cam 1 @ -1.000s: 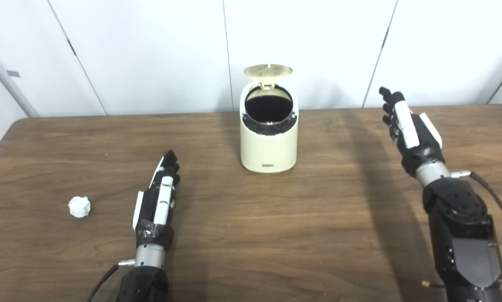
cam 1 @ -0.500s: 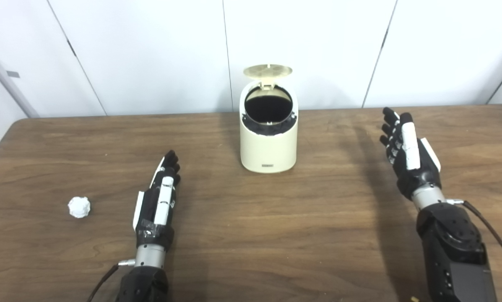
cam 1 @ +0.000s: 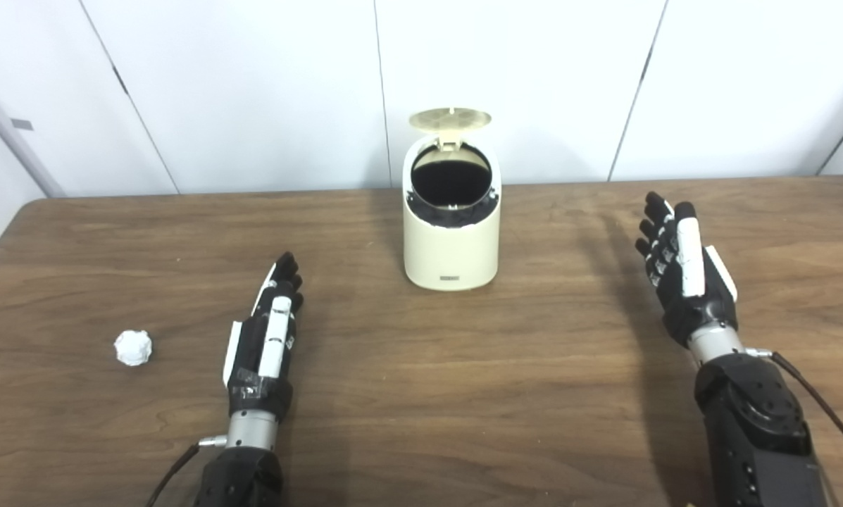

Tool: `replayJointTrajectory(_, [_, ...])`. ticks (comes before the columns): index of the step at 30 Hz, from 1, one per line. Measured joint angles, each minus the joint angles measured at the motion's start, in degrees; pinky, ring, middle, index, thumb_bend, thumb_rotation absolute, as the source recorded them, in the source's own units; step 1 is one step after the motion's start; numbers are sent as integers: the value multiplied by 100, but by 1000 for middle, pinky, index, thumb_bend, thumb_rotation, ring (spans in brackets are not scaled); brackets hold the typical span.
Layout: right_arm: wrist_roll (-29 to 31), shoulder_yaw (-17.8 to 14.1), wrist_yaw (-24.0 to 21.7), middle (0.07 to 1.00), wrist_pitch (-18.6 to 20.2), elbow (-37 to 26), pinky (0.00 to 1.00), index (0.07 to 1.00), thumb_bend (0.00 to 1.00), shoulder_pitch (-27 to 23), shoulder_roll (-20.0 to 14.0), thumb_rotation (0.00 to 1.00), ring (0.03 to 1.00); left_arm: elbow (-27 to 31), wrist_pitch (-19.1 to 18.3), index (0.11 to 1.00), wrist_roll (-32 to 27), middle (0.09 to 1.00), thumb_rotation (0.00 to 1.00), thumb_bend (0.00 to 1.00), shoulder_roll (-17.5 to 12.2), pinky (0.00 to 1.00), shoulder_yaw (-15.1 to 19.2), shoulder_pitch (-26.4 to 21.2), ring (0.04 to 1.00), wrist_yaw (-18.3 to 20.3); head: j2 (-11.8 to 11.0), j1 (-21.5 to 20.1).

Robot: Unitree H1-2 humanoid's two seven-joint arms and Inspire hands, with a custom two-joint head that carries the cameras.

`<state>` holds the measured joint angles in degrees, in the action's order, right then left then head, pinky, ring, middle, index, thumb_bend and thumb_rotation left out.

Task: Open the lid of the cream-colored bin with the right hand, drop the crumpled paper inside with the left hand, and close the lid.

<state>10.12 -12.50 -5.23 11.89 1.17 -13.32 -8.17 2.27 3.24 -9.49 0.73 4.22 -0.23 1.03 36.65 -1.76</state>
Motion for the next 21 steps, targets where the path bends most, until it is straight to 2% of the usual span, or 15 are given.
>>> replayJointTrajectory(16, [30,75,-20,1000,-362,11,1000,957,534,315,-13,1000,1000,63,-98,965,-95,974,773,419,-70,1000,17,48,986,59,88,-18])
replayJointTrajectory(21, [26,146,-19,1000,-395,1,1000,960,509,390,-7,1000,1000,71,-106,957,-129,969,768,428,-81,996,24,57,975,120,141,0])
